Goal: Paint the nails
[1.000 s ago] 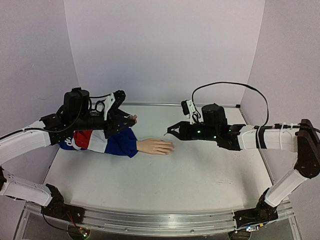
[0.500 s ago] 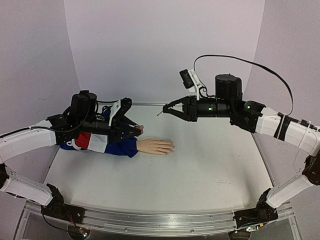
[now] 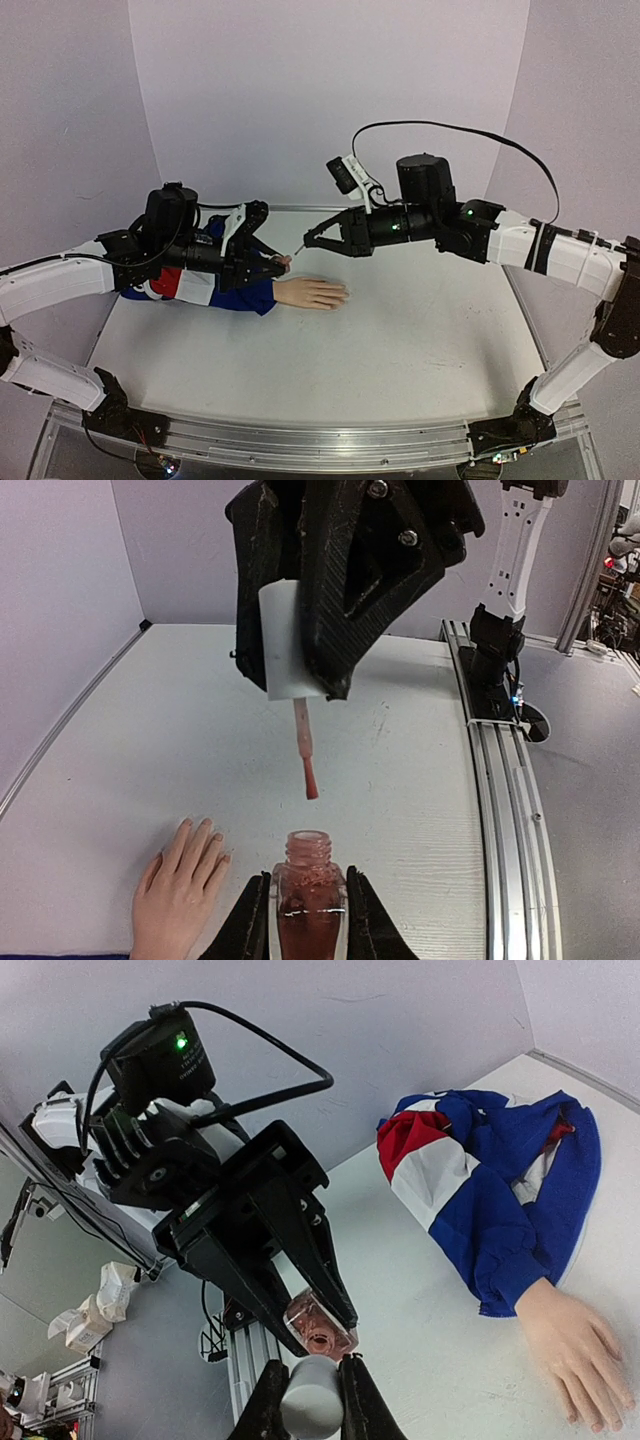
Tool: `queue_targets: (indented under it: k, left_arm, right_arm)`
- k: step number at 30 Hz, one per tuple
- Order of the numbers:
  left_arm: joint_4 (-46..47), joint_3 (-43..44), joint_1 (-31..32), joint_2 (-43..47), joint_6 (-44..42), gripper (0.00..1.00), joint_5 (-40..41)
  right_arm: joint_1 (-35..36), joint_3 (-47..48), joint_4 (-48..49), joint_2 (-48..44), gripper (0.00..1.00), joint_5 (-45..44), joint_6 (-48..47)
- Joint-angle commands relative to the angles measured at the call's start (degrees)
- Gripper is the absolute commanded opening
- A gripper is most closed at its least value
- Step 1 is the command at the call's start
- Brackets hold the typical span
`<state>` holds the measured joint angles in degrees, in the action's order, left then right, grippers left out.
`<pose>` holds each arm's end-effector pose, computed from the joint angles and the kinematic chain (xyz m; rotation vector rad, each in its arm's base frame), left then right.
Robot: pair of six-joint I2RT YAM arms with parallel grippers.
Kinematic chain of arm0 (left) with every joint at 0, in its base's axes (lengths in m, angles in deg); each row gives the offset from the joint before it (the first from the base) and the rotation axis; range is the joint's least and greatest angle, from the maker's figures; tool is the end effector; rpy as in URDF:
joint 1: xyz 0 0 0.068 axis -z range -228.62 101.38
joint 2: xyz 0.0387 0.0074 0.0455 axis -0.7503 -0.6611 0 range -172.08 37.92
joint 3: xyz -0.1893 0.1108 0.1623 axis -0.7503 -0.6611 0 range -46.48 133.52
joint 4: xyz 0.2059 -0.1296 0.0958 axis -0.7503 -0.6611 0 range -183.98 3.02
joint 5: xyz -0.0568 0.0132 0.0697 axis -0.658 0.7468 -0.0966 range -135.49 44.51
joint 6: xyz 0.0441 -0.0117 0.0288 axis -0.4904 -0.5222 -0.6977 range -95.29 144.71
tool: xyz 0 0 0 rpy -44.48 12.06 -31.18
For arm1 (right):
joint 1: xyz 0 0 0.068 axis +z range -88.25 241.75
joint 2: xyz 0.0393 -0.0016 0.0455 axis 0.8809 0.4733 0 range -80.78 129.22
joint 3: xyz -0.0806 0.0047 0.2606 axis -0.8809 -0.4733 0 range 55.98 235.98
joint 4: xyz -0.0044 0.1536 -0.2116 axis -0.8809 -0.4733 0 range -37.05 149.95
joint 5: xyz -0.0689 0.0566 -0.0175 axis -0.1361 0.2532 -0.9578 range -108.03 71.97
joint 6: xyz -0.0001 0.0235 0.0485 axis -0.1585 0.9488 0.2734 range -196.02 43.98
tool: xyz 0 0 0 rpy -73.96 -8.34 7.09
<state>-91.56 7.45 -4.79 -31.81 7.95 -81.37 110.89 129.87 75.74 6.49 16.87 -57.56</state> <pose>0.1854 -0.2069 0.3164 1.3382 1.4362 -0.9144 0.2219 0.2877 0.3832 -0.9451 1.4284 1.3693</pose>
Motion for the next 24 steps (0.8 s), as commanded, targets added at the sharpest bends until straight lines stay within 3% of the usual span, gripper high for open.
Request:
queue_targets:
  k: [1,24]
  left_arm:
    - [0.4,1.5,0.3,0.6,-1.0,0.00,0.0]
    - [0.4,1.5,0.6,0.4,-1.0,0.00,-0.2]
  right_arm:
    - [0.5,1.7,3.5,-0.2,0.00,0.7,0.2]
    - [1.1,0.3,5.2,1.4,0.00,-0.7,1.2]
